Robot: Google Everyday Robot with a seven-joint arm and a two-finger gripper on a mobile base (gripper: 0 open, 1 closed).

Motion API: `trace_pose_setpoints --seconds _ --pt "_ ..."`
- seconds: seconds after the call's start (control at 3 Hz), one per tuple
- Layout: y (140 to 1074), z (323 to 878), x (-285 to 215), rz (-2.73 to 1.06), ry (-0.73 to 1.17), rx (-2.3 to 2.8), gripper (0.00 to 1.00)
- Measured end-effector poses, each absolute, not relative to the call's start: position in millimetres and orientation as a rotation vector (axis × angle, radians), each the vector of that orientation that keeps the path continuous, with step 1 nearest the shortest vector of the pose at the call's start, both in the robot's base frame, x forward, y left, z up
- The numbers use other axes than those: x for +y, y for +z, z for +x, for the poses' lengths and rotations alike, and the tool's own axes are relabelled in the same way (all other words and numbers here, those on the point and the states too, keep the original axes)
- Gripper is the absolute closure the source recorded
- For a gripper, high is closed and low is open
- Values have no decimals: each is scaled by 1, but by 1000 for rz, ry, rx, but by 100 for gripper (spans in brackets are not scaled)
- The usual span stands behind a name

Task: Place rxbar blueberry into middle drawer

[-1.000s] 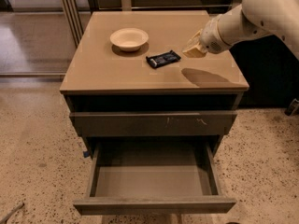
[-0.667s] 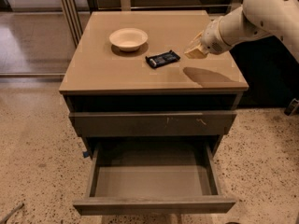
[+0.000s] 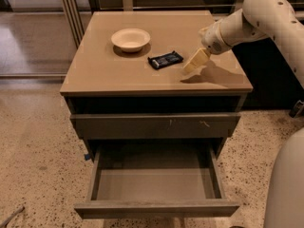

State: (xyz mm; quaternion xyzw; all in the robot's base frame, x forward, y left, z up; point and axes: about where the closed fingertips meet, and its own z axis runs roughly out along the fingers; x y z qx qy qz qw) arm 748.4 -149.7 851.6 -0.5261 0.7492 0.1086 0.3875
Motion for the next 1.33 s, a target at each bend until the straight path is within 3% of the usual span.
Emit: trace_pose_setpoints --seconds 1.0,1.33 --pt "845 773 -98 -1176 649 1866 0" --pt "841 774 -82 -1237 643 1814 0"
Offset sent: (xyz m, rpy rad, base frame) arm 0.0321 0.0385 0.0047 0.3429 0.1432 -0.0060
